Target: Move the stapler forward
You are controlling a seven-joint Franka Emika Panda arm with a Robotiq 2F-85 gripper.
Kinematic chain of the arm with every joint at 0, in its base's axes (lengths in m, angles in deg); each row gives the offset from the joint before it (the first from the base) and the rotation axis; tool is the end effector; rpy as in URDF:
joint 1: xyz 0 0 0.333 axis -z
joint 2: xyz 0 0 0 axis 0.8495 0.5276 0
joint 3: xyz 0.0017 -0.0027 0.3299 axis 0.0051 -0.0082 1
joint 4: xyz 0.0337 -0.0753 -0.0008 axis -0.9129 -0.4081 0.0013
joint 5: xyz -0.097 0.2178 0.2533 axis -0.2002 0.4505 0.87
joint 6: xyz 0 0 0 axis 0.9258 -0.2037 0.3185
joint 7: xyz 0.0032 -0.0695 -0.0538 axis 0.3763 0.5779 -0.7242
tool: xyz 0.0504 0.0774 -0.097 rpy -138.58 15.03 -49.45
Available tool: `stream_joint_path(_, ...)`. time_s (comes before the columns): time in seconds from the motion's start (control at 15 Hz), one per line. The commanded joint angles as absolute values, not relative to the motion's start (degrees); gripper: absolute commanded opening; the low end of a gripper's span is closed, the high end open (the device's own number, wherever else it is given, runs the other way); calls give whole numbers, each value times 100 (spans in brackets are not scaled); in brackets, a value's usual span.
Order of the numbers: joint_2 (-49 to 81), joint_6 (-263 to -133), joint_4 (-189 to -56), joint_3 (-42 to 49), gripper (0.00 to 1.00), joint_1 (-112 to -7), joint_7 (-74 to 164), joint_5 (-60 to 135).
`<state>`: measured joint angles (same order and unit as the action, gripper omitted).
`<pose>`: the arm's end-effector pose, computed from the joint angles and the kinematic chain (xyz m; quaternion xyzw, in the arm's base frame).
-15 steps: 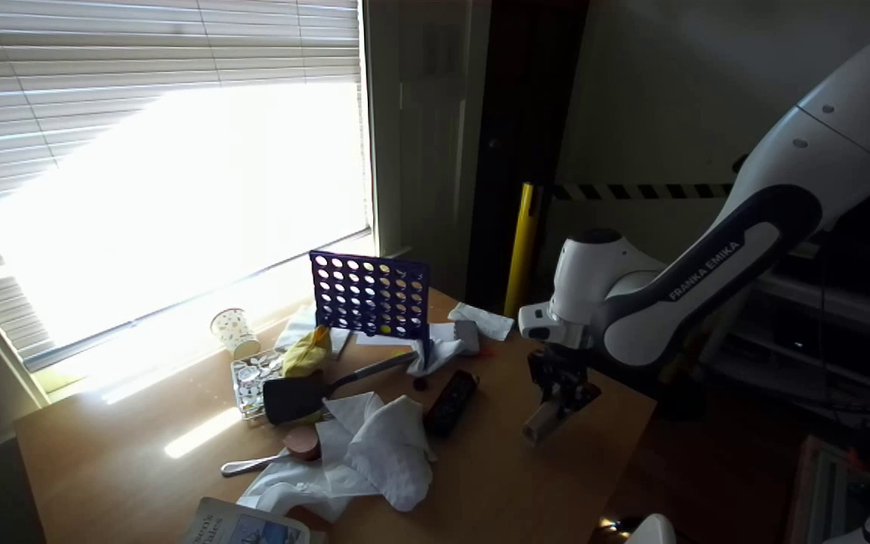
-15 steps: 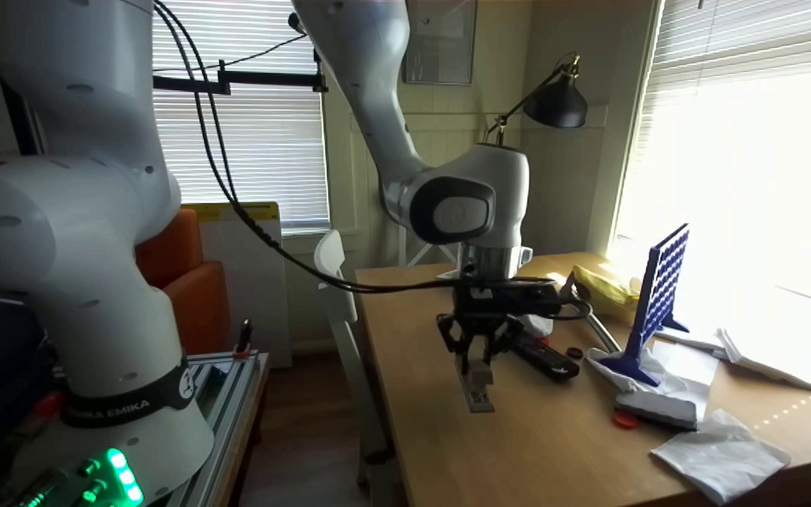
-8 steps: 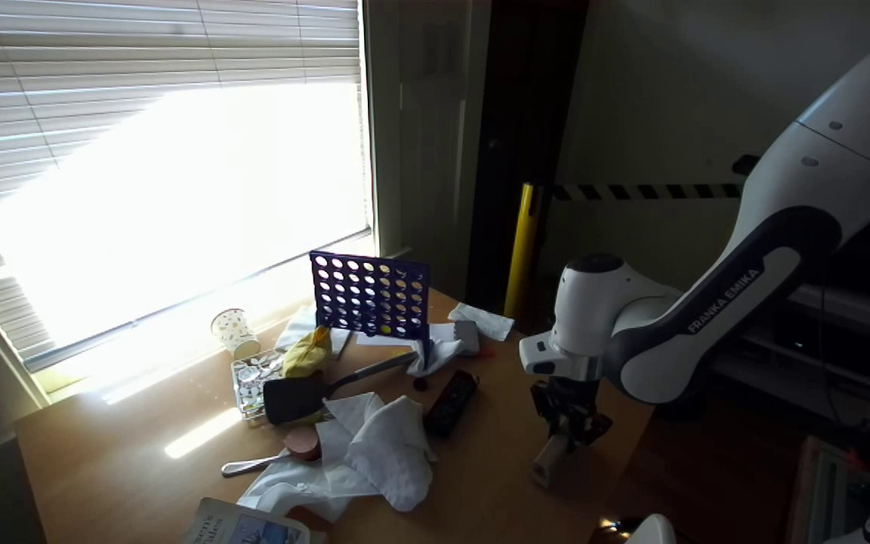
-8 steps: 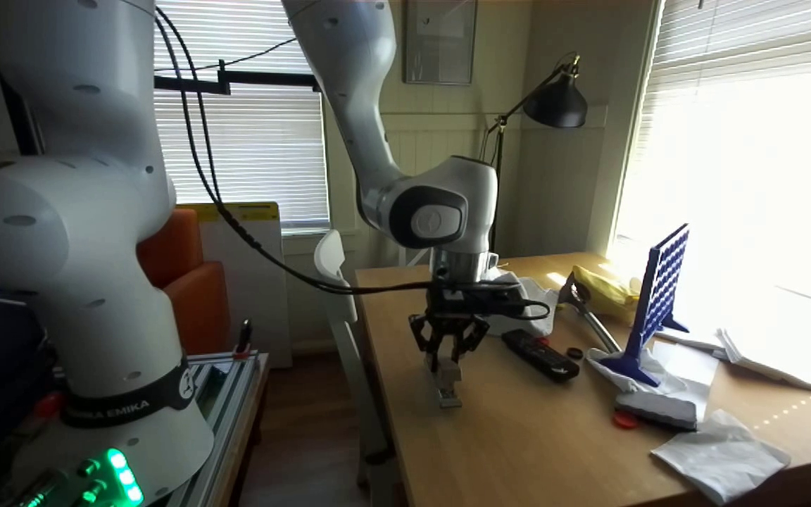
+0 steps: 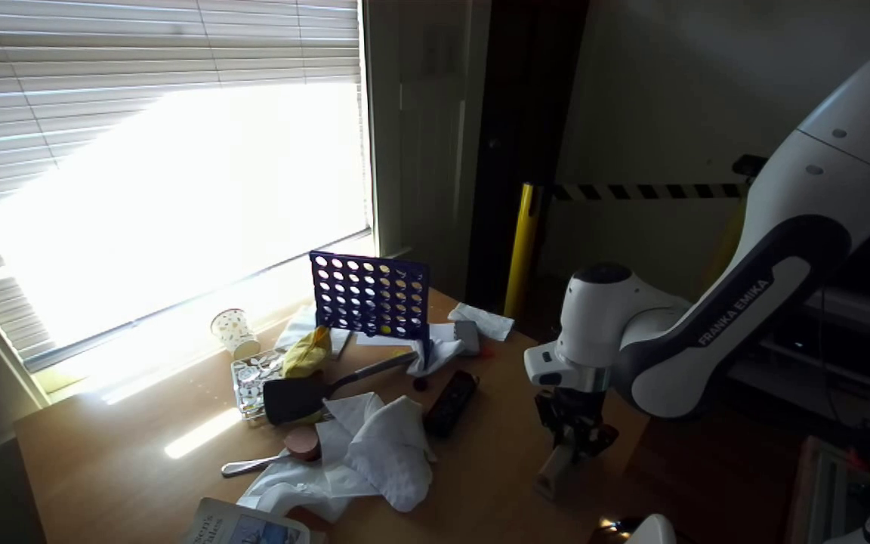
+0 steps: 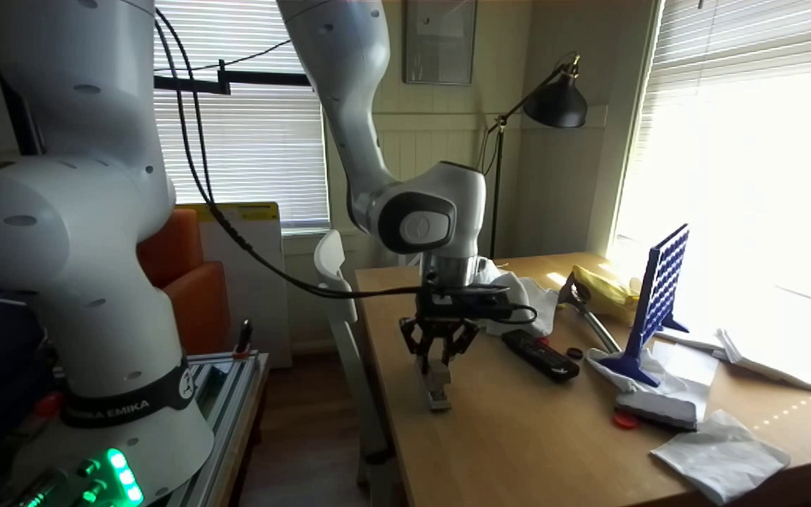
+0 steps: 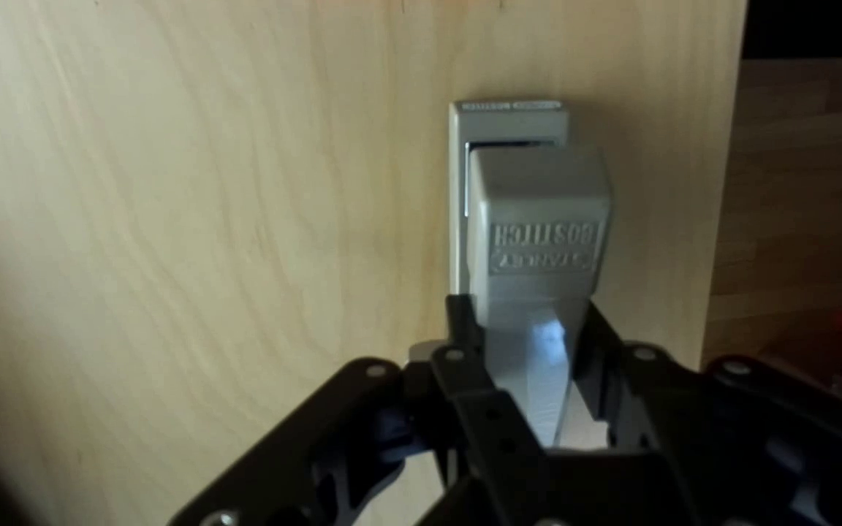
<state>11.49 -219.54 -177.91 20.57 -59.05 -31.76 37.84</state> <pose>0.4095 0.1048 0.2123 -0.7187 -0.6945 0.0198 0.0280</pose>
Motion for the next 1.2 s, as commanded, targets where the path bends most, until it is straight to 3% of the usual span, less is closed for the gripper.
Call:
stream_joint_path(0.0,912,-22072,-18009,2143,62,-5867,-3379,3949)
stream_joint_path(0.33,-197,-21694,-18379,2454,95,-5667,-4394,5389)
stream_joint_path(0.4,-479,-21560,-18439,2354,98,-5735,-4482,5699)
stream_joint_path(0.87,-2070,-19889,-18592,1034,100,-5864,-3137,5661)
stream_joint_path(1.13,-2010,-19953,-18447,608,100,-6021,-2795,5488)
